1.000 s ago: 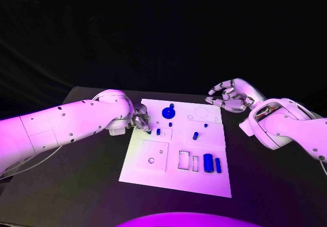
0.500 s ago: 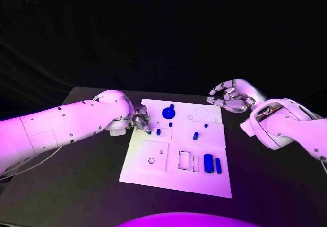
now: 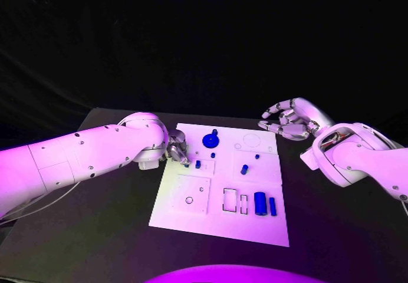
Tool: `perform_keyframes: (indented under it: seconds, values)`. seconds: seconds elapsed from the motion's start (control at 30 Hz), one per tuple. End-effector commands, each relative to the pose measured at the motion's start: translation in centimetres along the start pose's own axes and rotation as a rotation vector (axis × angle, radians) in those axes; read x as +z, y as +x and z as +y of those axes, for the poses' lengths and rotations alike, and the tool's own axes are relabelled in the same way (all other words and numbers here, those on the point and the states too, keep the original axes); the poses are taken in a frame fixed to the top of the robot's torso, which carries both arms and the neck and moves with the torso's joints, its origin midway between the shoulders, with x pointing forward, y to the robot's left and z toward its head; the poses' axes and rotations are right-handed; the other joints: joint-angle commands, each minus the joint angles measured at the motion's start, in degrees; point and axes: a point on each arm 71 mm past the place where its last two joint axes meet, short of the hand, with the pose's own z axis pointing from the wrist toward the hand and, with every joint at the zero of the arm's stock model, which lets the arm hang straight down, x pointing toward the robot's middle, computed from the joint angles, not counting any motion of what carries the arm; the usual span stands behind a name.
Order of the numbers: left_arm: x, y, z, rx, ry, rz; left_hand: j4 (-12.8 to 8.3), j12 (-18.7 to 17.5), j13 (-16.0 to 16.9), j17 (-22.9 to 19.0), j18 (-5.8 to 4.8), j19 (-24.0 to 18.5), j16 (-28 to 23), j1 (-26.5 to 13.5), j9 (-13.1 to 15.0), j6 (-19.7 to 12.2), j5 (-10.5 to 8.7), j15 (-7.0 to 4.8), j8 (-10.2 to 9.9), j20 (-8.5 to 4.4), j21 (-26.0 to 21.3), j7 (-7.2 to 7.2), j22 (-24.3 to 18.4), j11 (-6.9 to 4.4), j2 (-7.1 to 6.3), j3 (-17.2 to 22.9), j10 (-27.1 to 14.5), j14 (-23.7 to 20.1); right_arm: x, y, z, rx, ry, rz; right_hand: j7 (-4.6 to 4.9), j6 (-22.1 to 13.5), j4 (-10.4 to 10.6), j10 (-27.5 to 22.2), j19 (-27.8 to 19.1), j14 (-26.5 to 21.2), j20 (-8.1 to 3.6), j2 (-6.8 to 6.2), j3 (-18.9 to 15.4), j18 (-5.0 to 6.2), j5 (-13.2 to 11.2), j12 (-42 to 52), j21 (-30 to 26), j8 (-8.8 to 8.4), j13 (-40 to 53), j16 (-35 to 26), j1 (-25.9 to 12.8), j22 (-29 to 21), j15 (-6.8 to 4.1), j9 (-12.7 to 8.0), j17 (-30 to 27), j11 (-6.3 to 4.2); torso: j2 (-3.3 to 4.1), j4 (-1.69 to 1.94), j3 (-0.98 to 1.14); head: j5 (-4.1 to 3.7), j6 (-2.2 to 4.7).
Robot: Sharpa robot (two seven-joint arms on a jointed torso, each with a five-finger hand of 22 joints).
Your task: Assemble the parts on the task board
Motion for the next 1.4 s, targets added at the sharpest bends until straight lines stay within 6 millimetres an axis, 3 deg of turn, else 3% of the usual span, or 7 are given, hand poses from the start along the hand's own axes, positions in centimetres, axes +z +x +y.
perform_keyframes:
  seconds: [0.03,0.57,0.77,0.97,1.03,1.4]
  values:
    - [0.3,0.8,-0.2,0.007,0.003,0.048,-9.3,0.4,0.2,11.0,-0.49,0.5,0.4,-0.8,0.0,0.9,0.36,-0.51,0.0,-0.14,0.3,-0.36,1.8,-0.05,0.09,8.9,0.6,4.9,0.0,0.0,0.1,-0.008,-0.011,-0.002,-0.15,0.2,0.0,-0.2,2.9,3.9,-0.42,0.17,0.3,0.54,0.2,-0.2,-0.4,0.38,0.0,-0.2,-0.3,11.5,-0.28,-0.1,6.4,-0.13,-0.01,-0.04,0.01,-0.02,0.04]
    - [0.6,0.5,0.2,-0.011,-0.015,-0.001,-8.2,-0.3,-0.7,10.8,-0.52,0.5,0.3,-2.7,-0.1,0.6,-0.79,-0.73,-0.3,-0.04,0.3,-0.90,1.9,-0.39,-0.22,6.5,0.8,4.9,0.0,0.0,0.1,-0.004,-0.016,-0.006,-0.15,0.2,0.0,-0.8,2.6,3.8,-0.42,0.13,0.3,0.67,0.2,-0.9,-0.8,0.38,-0.8,-0.4,-0.3,11.2,-0.29,-0.1,5.9,-0.12,-0.02,0.05,-0.03,-0.28,-0.08]
    - [0.7,0.5,0.4,-0.016,-0.021,-0.008,-6.1,-0.3,-0.7,11.1,-0.54,0.6,0.4,-4.4,-0.4,1.2,-0.94,-1.21,-0.5,-0.06,0.1,-1.68,2.0,-0.97,-0.66,3.6,1.0,4.9,0.0,-0.1,0.2,0.000,-0.024,-0.014,-0.14,0.1,0.0,-0.8,2.5,3.8,-0.43,0.12,0.4,0.69,0.2,-0.9,-0.9,0.38,-0.8,-0.4,-0.3,11.1,-0.29,-0.1,5.8,-0.12,-0.03,0.04,0.04,-0.26,0.02]
    - [0.6,0.4,0.6,-0.023,-0.026,-0.016,-3.0,-0.2,-0.5,11.1,-0.57,0.7,0.5,-6.3,-1.1,2.3,-1.05,-1.34,-1.0,-0.18,0.0,-1.85,2.0,-1.08,-1.03,-0.4,1.0,4.9,-0.1,-0.2,0.2,0.003,-0.035,-0.032,-0.14,0.1,0.0,-0.9,2.1,3.6,-0.43,0.12,0.4,0.87,0.3,-1.0,-1.5,0.38,-0.9,-0.7,-0.3,10.7,-0.29,-0.1,5.2,-0.12,-0.02,0.02,-0.01,-0.30,-0.01]
    - [0.6,0.4,0.6,-0.024,-0.028,-0.018,-1.2,-0.2,-0.7,11.1,-0.59,0.8,0.4,-7.4,-1.3,2.6,-0.95,-1.28,-1.2,-0.19,0.0,-1.91,2.1,-1.06,-1.09,-3.1,0.9,4.9,-0.1,-0.3,0.2,0.004,-0.037,-0.037,-0.14,0.1,0.0,-1.0,1.9,3.5,-0.45,0.09,0.6,0.93,0.9,-1.1,-1.8,0.42,-1.0,-0.9,-0.2,10.5,-0.31,-0.2,4.8,-0.13,-0.01,0.07,0.03,-0.32,0.08]
    - [0.4,0.3,1.0,-0.045,-0.031,-0.028,3.6,0.5,0.3,11.4,-0.64,1.1,0.6,-6.7,-1.6,3.2,-0.89,-1.36,-1.4,-0.26,0.0,-1.85,2.3,-1.04,-1.09,-11.6,1.2,5.0,-0.1,-0.5,0.2,0.005,-0.040,-0.062,-0.13,0.0,0.1,-1.0,1.6,3.4,-0.46,-0.10,0.7,1.07,1.7,-1.3,-2.3,0.46,-1.1,-1.2,-0.5,10.1,-0.32,-0.2,4.5,-0.12,0.00,-0.01,-0.01,-0.14,0.27]
